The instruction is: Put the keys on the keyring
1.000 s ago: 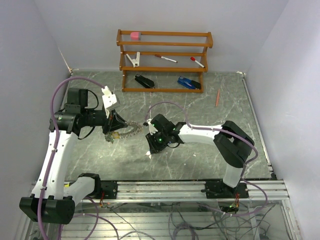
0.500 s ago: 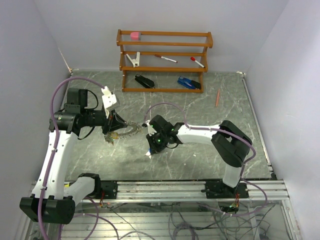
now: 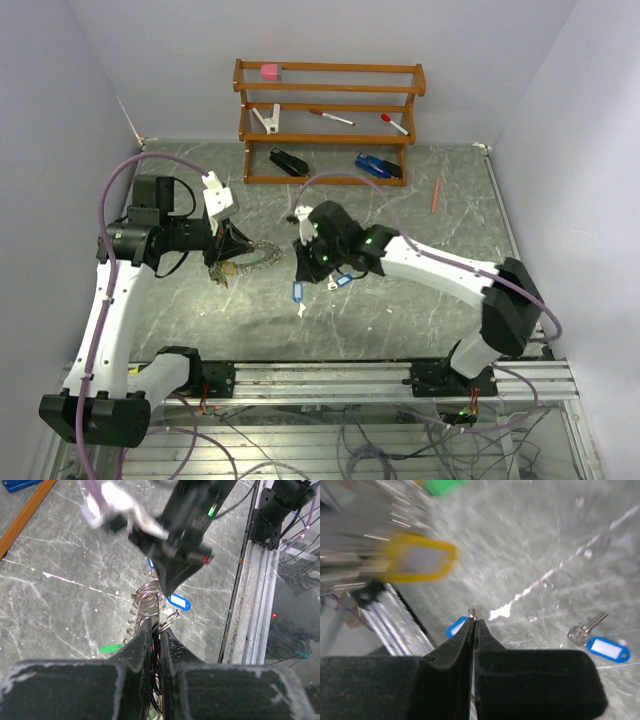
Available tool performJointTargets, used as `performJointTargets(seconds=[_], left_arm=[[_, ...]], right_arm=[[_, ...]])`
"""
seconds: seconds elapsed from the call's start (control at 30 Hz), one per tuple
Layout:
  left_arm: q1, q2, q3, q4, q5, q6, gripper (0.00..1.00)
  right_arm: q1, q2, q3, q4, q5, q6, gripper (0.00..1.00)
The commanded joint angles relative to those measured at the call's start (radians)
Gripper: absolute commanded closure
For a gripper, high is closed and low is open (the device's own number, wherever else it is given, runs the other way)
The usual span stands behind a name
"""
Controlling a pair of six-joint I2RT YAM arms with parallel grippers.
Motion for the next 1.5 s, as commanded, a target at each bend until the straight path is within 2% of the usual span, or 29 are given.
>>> performJointTargets(seconds=[0.0, 0.13, 0.5, 1.1, 1.47], left_arm=[[0.007, 0.001, 0.026, 0.019, -0.009, 0.067, 0.93], [0.007, 0.009, 0.038, 0.01, -0.056, 0.111, 0.93], [0.007, -0.007, 0.064, -0.049, -0.033, 0.271, 0.93], [0.007, -0.037, 0.06, -0.122, 0.042, 0.404, 0.93], [0.007, -0.056, 0.052, -0.087, 0.03, 0.38, 0.93]], right_arm=[[-0.004, -0.109, 0.165, -0.139, 0.011, -0.058, 1.0], [-0.003, -0.113, 0.303, -0.263, -0.049, -0.072, 1.0], [0.01, -0.074, 0.521, -0.33, -0.192, -0.014, 1.0], [0.025, 0.052, 0.628, -0.248, -0.22, 0.129, 1.0], [0.026, 0.103, 0.69, -0.272, -0.238, 0.145, 1.0]])
